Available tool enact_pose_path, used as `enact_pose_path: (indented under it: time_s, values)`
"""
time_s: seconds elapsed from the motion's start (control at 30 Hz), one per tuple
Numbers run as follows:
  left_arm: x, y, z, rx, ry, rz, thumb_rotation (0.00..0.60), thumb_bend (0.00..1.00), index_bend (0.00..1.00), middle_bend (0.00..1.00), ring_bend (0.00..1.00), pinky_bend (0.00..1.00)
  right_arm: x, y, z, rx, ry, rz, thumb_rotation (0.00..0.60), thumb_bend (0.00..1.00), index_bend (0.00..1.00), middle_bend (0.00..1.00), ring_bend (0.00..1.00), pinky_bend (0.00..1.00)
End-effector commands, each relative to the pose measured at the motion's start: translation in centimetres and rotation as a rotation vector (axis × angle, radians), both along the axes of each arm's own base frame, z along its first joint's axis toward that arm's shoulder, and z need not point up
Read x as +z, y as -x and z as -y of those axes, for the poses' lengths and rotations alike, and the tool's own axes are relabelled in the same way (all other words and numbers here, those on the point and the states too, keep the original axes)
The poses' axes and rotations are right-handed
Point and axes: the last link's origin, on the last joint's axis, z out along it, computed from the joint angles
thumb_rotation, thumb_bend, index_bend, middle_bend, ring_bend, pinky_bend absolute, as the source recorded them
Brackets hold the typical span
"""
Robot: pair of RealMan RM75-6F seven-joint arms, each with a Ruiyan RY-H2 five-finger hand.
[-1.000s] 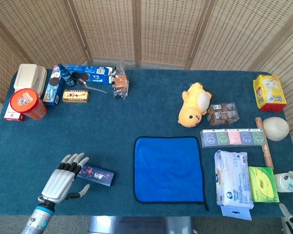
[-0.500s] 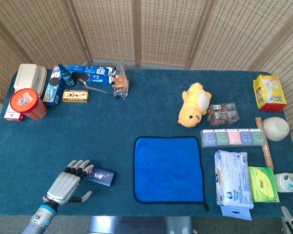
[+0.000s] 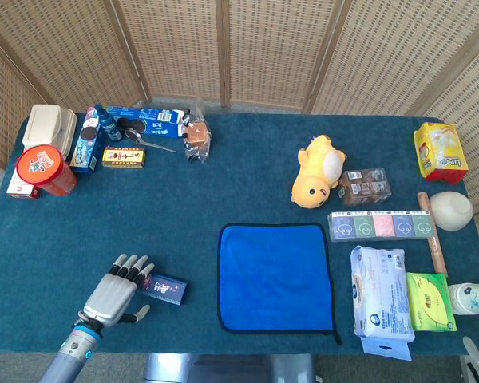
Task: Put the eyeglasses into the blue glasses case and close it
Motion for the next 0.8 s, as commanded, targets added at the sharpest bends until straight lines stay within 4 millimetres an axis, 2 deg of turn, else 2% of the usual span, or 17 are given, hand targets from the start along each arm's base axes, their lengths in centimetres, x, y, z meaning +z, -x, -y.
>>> enact_pose_path:
  time_s: [0.03, 0.13, 0.6, 0.8]
  values:
    - [-0.4, -0.2, -0.4, -0.014, -0.011, -0.027, 0.295, 0.3, 0.01, 0.0, 0.0, 0.0, 0.1, 0.1, -0.1, -0.001, 0.006, 0.005, 0.575, 0.28, 0.07, 0.21, 0.18, 0.18]
    - [-0.8, -0.4, -0.8, -0.026, -0.015, -0.048, 0.289, 0.29, 0.04, 0.0, 0.0, 0.0, 0.3, 0.1, -0.2, 0.0, 0.014, 0.015, 0.573, 0.28, 0.07, 0.21, 0.18, 0.19]
    - [-2.4, -2.1, -1.7, -0.075, -0.021, -0.067, 0.294, 0.31, 0.5, 0.02, 0.0, 0.01, 1.0, 0.6, -1.0, -0.008, 0.048, 0.044, 0.572, 0.28, 0.07, 0.21, 0.18, 0.18]
    - [-1.6, -2.2, -2.7, -0.065, -0.063, -0.047, 0.296, 0.32, 0.54, 0.06, 0.0, 0.01, 0.9, 0.5, -1.0, -0.003, 0.059, 0.06, 0.572, 0.27, 0.08, 0.21, 0.18, 0.19]
